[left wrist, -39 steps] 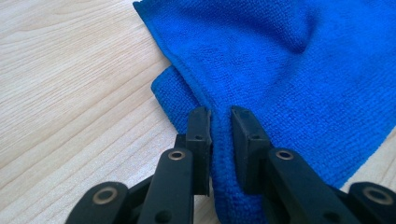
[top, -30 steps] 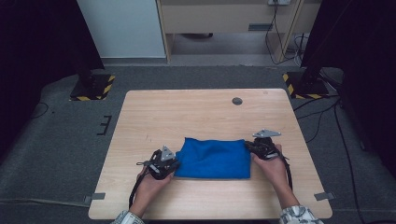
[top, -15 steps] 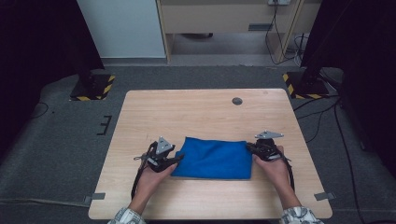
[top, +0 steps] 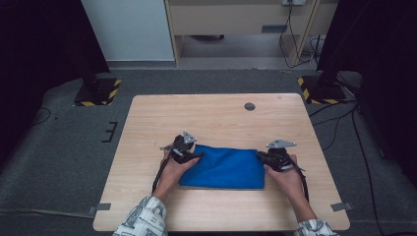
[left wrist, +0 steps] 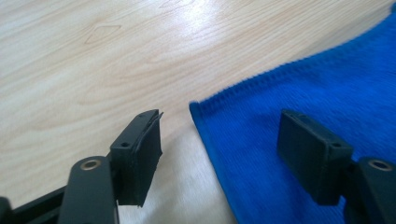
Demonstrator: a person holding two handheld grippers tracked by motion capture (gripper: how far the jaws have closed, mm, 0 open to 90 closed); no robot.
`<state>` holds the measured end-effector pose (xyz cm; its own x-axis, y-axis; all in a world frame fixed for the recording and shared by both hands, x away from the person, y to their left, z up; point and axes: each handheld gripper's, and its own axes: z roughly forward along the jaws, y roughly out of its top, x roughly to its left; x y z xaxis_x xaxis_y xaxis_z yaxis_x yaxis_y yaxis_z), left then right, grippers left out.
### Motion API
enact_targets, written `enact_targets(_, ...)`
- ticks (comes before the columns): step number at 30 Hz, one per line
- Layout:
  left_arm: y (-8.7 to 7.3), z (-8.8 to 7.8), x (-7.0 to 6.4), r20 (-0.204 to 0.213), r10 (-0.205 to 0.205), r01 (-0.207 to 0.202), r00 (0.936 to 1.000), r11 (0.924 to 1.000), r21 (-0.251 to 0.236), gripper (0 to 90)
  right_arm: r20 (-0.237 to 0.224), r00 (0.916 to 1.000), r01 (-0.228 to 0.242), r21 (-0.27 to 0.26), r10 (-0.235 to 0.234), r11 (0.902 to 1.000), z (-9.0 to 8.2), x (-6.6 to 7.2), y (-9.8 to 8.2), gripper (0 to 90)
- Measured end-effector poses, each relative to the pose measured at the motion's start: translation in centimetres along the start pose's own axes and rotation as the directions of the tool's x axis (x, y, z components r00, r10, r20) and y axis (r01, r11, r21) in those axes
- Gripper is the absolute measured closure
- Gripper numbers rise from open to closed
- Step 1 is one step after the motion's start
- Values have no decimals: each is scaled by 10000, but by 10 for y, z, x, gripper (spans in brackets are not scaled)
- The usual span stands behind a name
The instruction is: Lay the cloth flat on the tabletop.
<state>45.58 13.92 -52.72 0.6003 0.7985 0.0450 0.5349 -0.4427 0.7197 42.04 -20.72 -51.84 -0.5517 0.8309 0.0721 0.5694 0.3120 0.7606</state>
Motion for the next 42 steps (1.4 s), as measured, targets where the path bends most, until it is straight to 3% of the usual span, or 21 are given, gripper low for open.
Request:
enact_targets(6,12,13,5,20,38,-39,10000,9992,410,294,13,10000,-13,-106,13,9999,-2,0,0,818)
enact_targets(14,14,16,7,442,-321,302,9985,9987,422,388,34,10000,-89,-180,89,9998,-6,-4,-1,817)
enact_targets(16,14,15,5,568,-202,180,9982,9991,380,432,69,9999,-109,-232,111,9997,-6,-4,-1,815)
enact_targets(22,12,12,-2,785,-78,55,9969,9996,290,675,115,9998,-167,-325,170,9993,-9,-5,-1,815)
enact_targets(23,12,11,-4,840,-17,-9,9965,9995,313,675,115,9998,-151,-341,155,9993,-9,-5,-2,816)
enact_targets(24,13,11,-6,910,-6,-27,9959,9994,357,759,98,9998,-170,-367,174,9992,-11,-4,-2,818)
enact_targets(28,14,10,-9,852,104,-142,9963,9989,448,847,133,9998,-155,-496,162,9986,-14,-4,-3,823)
enact_targets(35,17,-13,-14,624,-60,108,9980,9971,-759,853,127,9994,-300,-1138,317,9930,-30,-4,-1,828)
enact_targets(39,13,-34,-10,598,-413,498,9974,9877,-1482,856,14,9989,-470,-1574,478,9864,-37,-3,1,834)
enact_targets(42,6,-46,-5,582,-625,726,9963,9789,-1908,860,-135,9994,-328,-1680,310,9852,-39,1,2,839)
